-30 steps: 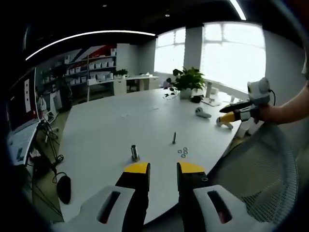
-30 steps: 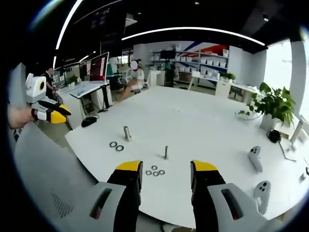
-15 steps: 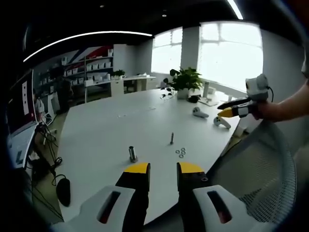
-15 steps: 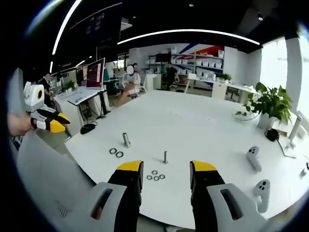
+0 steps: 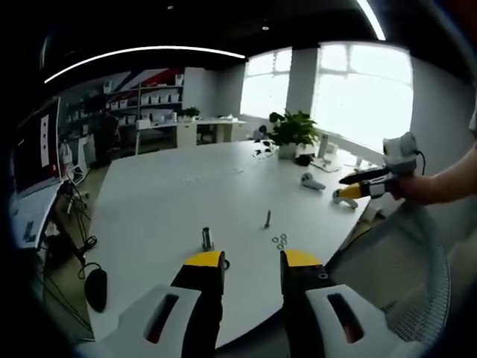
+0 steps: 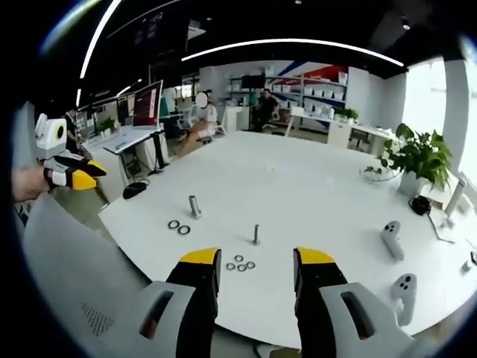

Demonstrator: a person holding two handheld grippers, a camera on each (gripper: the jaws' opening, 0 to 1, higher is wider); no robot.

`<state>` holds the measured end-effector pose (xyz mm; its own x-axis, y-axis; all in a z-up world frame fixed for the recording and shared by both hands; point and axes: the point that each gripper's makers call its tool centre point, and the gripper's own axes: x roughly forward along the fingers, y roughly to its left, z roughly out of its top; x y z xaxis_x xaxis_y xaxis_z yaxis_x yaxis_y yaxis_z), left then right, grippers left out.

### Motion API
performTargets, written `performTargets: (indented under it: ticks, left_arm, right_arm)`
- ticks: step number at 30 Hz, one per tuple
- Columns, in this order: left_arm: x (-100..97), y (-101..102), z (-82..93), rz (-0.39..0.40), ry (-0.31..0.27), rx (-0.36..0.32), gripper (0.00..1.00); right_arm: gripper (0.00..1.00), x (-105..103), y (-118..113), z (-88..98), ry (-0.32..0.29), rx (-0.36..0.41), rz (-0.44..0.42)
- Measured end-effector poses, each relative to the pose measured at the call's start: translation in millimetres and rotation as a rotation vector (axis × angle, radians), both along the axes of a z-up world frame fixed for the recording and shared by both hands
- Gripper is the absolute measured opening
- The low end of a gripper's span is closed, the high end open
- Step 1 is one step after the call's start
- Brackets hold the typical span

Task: Place the washer onto the threaded stud by aligning its center hole with the stud, sliding it down to the base, and recovering from edge contact or off-axis alignment until the washer reaches the visible bottom stop.

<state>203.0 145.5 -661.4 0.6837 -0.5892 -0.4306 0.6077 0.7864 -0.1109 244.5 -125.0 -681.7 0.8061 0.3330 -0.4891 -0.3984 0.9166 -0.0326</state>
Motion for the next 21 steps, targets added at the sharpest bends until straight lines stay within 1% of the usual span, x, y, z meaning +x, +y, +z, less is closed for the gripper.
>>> performTargets:
  ticks: [1, 2, 4, 7, 9, 12, 15, 17, 19, 20, 21]
  left_arm:
    - [-3.1, -4, -3.3, -0.017, 0.01, 0.004, 0.29]
    - [-6.4, -5, -8.5, -0.026, 0.021, 0.022, 0.3]
    - [-8.4, -6, -11.9, -0.035, -0.001, 0.056, 0.31]
    - [-9.7, -9, -13.8, -0.045, -0.004, 0.067, 0.31]
    - [-7.7, -9, -13.2, -0.047, -0.016, 0.073, 0.3]
    - [-5.5, -7, -13.1, -0.038, -0.016, 0.071, 0.29]
    - [-4.7, -5, -12.1, -0.02, -0.018, 0.057, 0.29]
    - [-4.1, -4, -11.7, -0.013, -0.024, 0.059, 0.29]
    - [-2.5, -2, -10.8, -0.005, -0.032, 0.06, 0.29]
    - [-2.3, -2, -10.8, -0.005, -0.031, 0.058, 0.29]
    - [-2.1, -3, -12.6, -0.005, -0.017, 0.048, 0.3]
  right_arm:
    - [0.41, 1, -1, 1.6, -0.018, -0.025, 0.004]
    - [0.41, 1, -2, 2.4, -0.029, -0.036, 0.003]
    - [0.41, 0, 0, 1.3, -0.02, -0.023, 0.012]
    - [0.41, -1, 2, -3.5, 0.002, -0.018, 0.019]
    - [0.4, -1, 4, -1.6, 0.002, 0.009, 0.019]
    - [0.4, 0, 3, 0.7, -0.003, 0.046, 0.01]
    - [0.4, -1, 4, -2.6, 0.01, 0.036, 0.011]
    - [0.4, -1, 5, -1.7, 0.0, 0.025, 0.019]
    - [0.4, -2, 6, -2.1, 0.005, 0.029, 0.018]
    - [0.4, -2, 6, -2.2, 0.007, 0.031, 0.016]
    - [0.4, -2, 5, -2.0, 0.006, 0.031, 0.009]
